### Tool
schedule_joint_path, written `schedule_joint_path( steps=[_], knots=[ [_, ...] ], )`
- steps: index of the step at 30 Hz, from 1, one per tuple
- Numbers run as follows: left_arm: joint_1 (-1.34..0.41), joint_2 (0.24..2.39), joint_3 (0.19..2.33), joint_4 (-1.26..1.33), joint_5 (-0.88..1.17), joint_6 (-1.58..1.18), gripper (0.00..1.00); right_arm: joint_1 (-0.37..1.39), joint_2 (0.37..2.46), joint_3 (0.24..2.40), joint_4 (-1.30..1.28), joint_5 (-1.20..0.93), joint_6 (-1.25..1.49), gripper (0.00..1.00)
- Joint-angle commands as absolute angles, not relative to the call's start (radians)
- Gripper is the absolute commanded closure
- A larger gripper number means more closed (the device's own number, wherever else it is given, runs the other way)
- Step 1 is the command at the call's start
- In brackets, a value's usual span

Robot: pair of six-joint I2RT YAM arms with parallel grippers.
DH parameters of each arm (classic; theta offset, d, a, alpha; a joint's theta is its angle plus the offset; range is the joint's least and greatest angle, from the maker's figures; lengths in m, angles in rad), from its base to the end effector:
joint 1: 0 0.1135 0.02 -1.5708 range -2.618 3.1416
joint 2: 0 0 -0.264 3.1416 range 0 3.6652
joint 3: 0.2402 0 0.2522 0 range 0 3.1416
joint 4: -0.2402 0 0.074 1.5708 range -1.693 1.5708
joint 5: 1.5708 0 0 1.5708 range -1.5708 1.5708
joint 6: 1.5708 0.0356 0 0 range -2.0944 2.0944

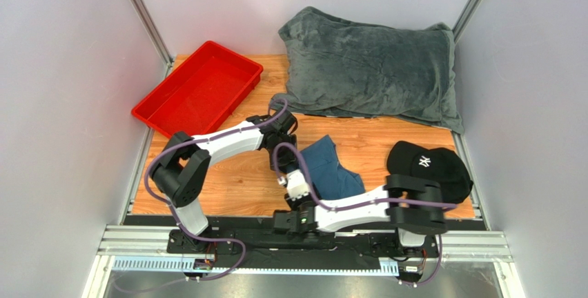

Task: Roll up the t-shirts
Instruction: Roll the T-shirt to the center of the board.

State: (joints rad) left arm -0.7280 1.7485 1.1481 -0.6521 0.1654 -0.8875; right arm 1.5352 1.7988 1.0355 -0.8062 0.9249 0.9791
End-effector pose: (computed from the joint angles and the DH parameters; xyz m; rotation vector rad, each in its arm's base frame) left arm 0.2475 -0.2285 0.1808 -0.1989 2.9899 -0.5192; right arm 0.0390 0.2971 0.1492 -0.6137 2.1528 -0.3429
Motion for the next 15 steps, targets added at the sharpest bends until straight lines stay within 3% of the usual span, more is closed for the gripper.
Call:
schedule_joint_path(
  steps=[1,6,15],
  knots=[
    [-0.669,1.629,1.132,-0.595,0.158,-0.838,0.41,1.477,1.613,0.855,-0.502,0.706,0.965,0.5],
    [-0.635,1.559,1.105,-0.568,0.176,-0.819,0.4,1.315,1.366,0.552,-0.16,0.467,0.971,0.53],
    [-0.632,1.488,0.939,-0.327,0.333,-0.81,0.38,1.06,1.19,0.295,0.147,0.105,1.034,0.51]
  ],
)
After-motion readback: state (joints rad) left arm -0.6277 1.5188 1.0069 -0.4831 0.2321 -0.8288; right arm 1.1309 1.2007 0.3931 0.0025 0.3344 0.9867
